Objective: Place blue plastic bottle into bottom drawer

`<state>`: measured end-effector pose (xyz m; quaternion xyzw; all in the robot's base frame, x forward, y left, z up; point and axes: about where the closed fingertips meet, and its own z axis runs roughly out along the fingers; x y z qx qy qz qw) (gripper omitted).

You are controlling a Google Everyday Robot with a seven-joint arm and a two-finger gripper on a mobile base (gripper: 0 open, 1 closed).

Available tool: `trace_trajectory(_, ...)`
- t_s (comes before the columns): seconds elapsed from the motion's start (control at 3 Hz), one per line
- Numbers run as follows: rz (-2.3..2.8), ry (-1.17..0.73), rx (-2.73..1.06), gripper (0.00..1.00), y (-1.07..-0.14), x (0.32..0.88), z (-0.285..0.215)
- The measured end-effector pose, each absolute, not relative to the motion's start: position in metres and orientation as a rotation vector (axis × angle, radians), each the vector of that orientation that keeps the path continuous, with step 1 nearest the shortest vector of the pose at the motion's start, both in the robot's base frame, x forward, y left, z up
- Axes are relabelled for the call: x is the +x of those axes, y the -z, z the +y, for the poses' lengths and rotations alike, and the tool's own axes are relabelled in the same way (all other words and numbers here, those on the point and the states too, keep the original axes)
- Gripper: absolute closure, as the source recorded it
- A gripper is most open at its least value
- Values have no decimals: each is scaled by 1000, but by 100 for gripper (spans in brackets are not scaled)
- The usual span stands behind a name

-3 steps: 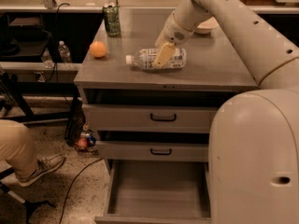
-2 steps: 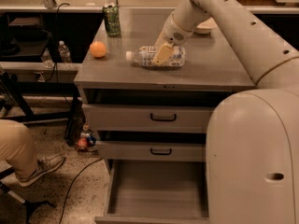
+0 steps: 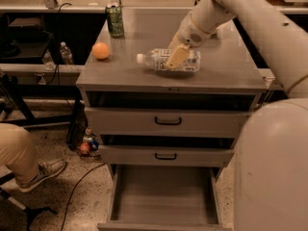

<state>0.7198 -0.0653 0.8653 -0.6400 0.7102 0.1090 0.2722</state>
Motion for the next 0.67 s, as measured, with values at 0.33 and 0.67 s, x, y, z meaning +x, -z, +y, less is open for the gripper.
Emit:
trace_trajectory(0.33, 1957, -279, -1665, 100, -876, 691, -95)
trace_trajectory(0.67, 1951, -295, -1672, 100, -872, 687, -94)
